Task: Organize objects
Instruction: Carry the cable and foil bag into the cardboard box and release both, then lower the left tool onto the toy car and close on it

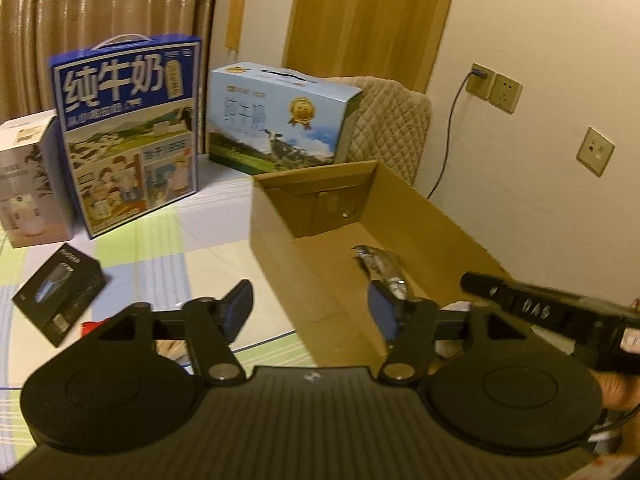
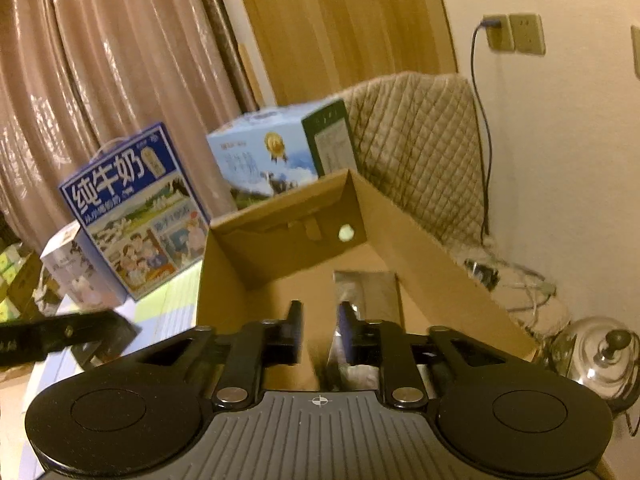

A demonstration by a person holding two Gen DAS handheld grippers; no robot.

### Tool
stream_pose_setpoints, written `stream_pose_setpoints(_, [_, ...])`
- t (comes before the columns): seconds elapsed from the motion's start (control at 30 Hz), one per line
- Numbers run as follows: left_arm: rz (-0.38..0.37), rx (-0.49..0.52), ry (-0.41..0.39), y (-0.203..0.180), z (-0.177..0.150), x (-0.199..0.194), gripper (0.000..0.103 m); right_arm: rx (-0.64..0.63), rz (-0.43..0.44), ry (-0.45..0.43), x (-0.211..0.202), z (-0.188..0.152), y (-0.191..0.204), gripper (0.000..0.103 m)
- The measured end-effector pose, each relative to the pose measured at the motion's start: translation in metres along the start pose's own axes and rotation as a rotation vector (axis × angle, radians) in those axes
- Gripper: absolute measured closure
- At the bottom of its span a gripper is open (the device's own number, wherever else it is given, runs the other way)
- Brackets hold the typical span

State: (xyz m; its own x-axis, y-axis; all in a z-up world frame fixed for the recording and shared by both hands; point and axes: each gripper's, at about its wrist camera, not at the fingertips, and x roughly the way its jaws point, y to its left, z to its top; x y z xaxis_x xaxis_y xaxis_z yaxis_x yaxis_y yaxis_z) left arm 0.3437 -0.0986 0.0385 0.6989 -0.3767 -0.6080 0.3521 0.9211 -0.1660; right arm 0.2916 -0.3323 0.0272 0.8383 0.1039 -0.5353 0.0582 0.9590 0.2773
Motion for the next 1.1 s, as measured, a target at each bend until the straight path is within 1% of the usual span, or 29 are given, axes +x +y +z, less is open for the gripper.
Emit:
stream_pose_setpoints(0.07, [0.012, -0.009, -0.002, 0.01, -0.002, -0.005, 0.039, 0.004, -0.001, -0.022, -0.003, -0.001, 0.002, 0.058])
stream_pose_setpoints(0.1, [0.019, -0.015, -0.003, 0.015, -0.004, -0.008, 0.037, 0.007, -0.002, -0.024, -0.003, -0.001, 0.003, 0.057])
stream_pose_setpoints(0.13, [0.028, -0.02, -0.005, 0.021, -0.005, -0.01, 0.032, 0.005, -0.002, -0.021, -0.002, -0.001, 0.005, 0.057])
stream_pose_setpoints(0.2, [0.049, -0.033, -0.011, 0.032, -0.008, -0.016, 0.028, 0.0, -0.001, -0.014, 0.0, -0.002, 0.009, 0.057])
stream_pose_setpoints(0.37, [0.086, -0.062, -0.016, 0.06, -0.015, -0.031, 0.027, -0.025, 0.018, -0.014, 0.001, -0.005, 0.023, 0.057])
stream_pose_setpoints(0.5, [0.122, -0.078, -0.017, 0.08, -0.023, -0.041, 0.022, -0.051, 0.059, -0.025, 0.0, -0.008, 0.039, 0.057])
stream_pose_setpoints(0.73, [0.177, -0.102, 0.014, 0.112, -0.043, -0.054, 0.021, -0.094, 0.145, -0.025, 0.001, -0.014, 0.07, 0.057])
stream_pose_setpoints(0.93, [0.201, -0.086, 0.048, 0.126, -0.058, -0.057, 0.02, -0.134, 0.237, 0.023, 0.007, -0.025, 0.101, 0.057])
stream_pose_setpoints(1.1, [0.211, -0.069, 0.083, 0.134, -0.07, -0.057, 0.02, -0.165, 0.277, 0.059, 0.012, -0.035, 0.123, 0.057])
